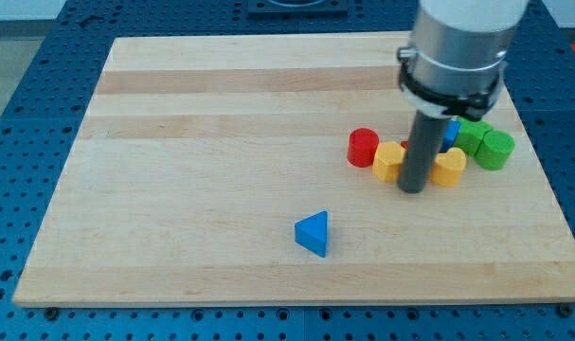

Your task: Push blue triangle a bit right

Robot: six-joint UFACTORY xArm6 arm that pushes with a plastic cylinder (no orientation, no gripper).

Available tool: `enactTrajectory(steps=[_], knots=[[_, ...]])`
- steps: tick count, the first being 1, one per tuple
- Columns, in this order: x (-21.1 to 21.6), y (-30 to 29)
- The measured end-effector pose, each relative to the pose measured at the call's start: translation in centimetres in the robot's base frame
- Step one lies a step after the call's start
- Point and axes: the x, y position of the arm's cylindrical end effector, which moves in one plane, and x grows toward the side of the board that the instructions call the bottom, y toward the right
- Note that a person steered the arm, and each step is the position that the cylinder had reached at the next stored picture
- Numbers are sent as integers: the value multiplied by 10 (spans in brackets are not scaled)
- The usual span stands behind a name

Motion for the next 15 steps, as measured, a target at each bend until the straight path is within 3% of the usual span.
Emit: enactTrajectory(steps=[1,3,4,6,7,9,11,13,15], knots=[[9,0],[38,-94],[1,-125],[-128,-90],[-126,-102],[16,-176],[62,-169],[81,-113],[56,-90]])
